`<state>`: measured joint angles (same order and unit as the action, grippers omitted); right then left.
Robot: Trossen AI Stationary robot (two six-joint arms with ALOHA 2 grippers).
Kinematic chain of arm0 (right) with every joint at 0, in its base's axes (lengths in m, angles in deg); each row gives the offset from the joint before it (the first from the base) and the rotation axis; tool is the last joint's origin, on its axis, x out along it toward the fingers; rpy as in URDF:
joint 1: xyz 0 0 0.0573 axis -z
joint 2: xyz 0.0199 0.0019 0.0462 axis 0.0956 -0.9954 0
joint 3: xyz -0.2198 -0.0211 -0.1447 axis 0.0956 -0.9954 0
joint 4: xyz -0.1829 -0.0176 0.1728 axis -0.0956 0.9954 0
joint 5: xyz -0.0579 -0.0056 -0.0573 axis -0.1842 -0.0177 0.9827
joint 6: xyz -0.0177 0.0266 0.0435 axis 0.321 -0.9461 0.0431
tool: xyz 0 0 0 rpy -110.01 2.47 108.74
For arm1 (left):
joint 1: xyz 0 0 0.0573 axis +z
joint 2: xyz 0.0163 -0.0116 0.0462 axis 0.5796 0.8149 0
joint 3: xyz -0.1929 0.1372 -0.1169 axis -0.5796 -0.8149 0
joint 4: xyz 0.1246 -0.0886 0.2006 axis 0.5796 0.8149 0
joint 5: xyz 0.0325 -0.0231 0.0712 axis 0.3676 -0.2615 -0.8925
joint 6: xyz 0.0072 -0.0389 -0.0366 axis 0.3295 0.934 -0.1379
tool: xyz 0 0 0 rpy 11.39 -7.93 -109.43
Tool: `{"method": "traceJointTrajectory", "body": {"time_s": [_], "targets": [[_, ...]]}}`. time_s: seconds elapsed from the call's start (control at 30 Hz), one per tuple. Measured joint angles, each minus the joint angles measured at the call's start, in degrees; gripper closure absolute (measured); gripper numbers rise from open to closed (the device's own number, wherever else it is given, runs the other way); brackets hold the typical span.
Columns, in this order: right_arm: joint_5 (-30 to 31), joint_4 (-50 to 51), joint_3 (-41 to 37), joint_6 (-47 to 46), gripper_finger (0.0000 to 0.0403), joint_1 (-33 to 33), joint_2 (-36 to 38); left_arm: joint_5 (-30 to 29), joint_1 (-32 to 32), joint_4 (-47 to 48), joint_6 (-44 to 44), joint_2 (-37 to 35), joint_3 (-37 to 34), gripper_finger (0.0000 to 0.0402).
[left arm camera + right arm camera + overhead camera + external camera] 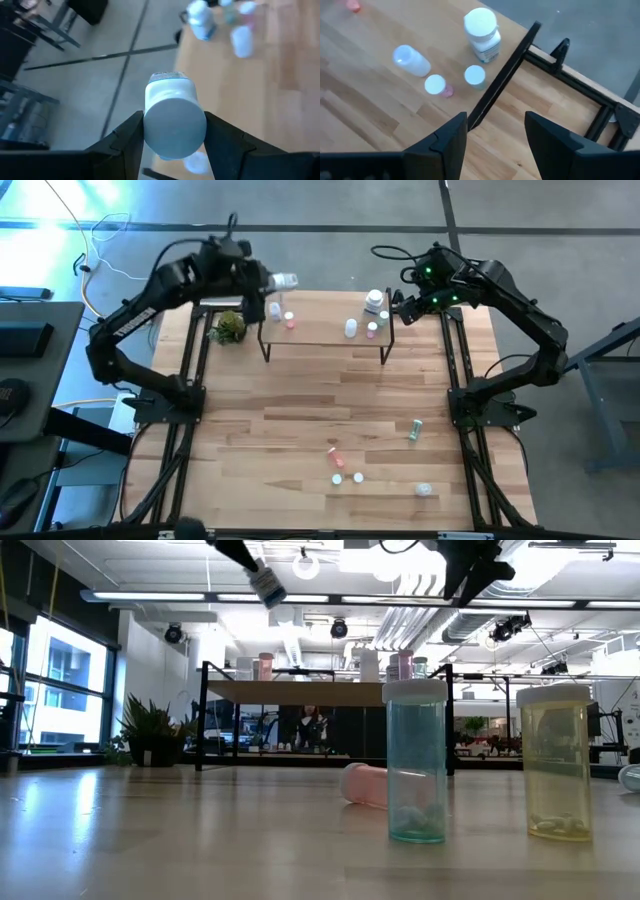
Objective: Pick and place medicine bottles onto shelf by color
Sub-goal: Put the white medicine bottle on the shelf
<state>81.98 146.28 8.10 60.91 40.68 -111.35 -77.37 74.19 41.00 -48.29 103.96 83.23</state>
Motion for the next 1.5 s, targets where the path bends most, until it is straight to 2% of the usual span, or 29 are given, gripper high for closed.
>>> {"method": "traceJointTrajectory", "body": {"time_s": [0.17, 0.37, 0.67, 1.07, 1.33, 1.5], "targets": [[1.1, 0.0, 0.0, -1.5, 0.0213, 0.01, -0.01, 2.74, 4.19, -0.28, -2.51, 5.34, 5.41, 0.024], [1.08, 0.0, 0.0, -1.52, 0.0213, -0.01, -0.01, 6.44, 6.22, 0.56, -4.54, 12.65, 11.37, 0.024], [1.08, 0.0, 0.0, -1.52, 0.0213, 0.01, -0.01, 7.62, 6.22, 10.33, -6.96, 21.7, 18.72, 0.024], [3.12, 0.0, 0.0, -2.83, 0.0213, 0.01, -0.01, 7.29, 4.95, 15.19, -9.3, 28.3, 19.11, 0.024], [3.23, 0.0, 0.0, -2.89, 0.0213, 0.01, -0.01, 6.07, 5.17, 16.77, -9.69, 29.01, 19.13, 0.024], [3.29, 0.0, 0.0, -4.11, 0.0213, 0.0, -0.01, 9.08, 5.62, 18.78, -8.6, 28.99, 18.9, 0.024]]}}
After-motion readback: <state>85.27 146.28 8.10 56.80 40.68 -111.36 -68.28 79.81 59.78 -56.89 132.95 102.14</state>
